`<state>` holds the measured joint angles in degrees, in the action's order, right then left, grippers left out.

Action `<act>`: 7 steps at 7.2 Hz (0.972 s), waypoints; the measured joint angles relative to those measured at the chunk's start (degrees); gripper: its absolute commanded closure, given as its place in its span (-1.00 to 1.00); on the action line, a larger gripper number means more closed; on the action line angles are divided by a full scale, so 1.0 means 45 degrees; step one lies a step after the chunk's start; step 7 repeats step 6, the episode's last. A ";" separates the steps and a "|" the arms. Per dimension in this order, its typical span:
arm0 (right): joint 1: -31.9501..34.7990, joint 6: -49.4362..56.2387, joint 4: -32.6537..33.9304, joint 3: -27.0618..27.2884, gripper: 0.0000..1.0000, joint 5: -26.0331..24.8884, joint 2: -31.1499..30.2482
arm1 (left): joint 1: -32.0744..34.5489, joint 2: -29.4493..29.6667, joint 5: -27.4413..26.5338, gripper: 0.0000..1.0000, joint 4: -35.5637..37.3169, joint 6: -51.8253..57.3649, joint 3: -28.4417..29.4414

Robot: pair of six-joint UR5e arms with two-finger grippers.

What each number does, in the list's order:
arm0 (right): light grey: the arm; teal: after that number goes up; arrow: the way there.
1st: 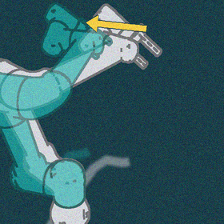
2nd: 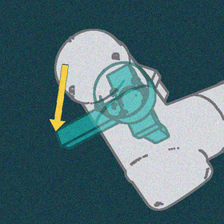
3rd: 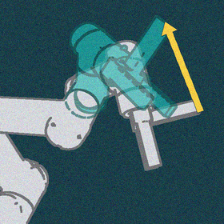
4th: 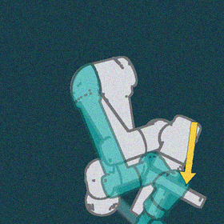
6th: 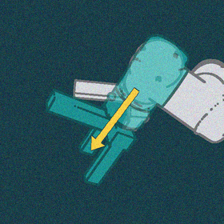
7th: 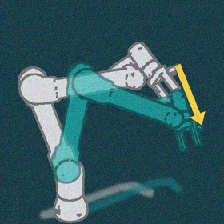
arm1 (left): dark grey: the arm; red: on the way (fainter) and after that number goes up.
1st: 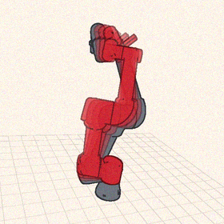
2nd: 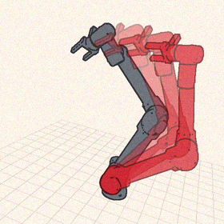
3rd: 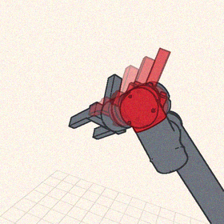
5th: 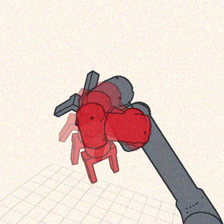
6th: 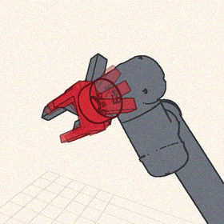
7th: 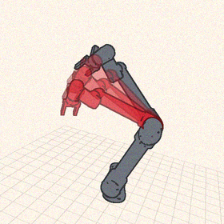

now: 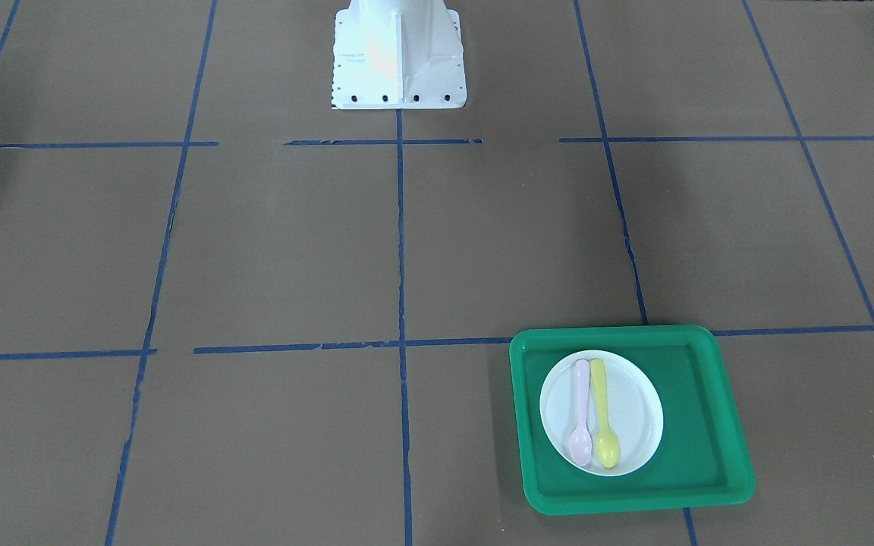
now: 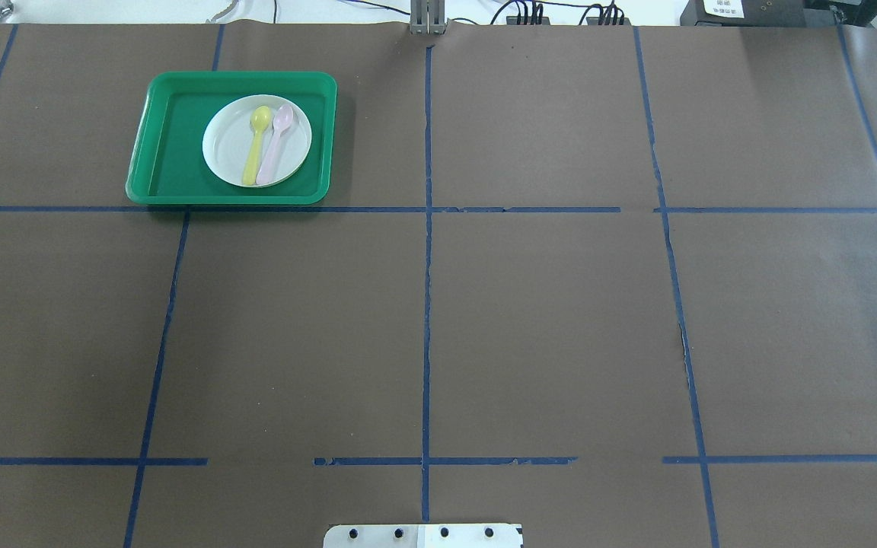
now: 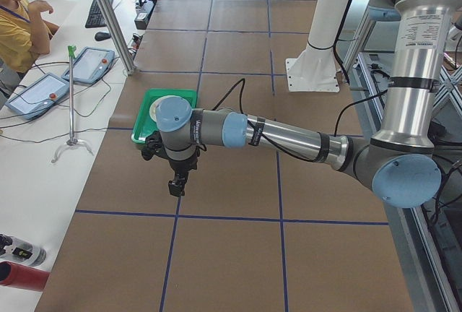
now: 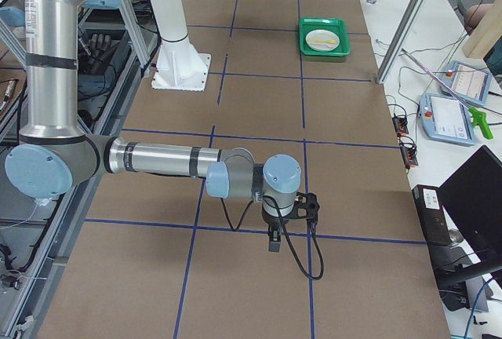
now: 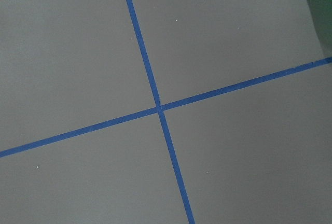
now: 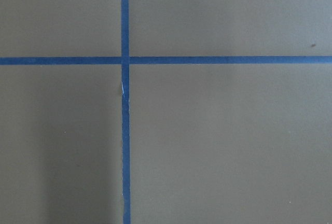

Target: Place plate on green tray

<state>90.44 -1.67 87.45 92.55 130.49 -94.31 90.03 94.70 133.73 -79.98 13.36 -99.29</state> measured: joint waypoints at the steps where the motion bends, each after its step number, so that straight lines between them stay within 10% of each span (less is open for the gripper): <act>1: 0.0000 0.0000 0.0000 0.0000 -1.00 0.0004 0.0000 | -0.0014 0.0044 -0.0020 -1.00 0.0091 -0.0003 0.0039; 7: 0.0000 0.0004 0.0000 0.0000 -1.00 -0.0012 0.0000 | -0.0026 0.0542 -0.0886 -1.00 0.0107 0.0004 0.0647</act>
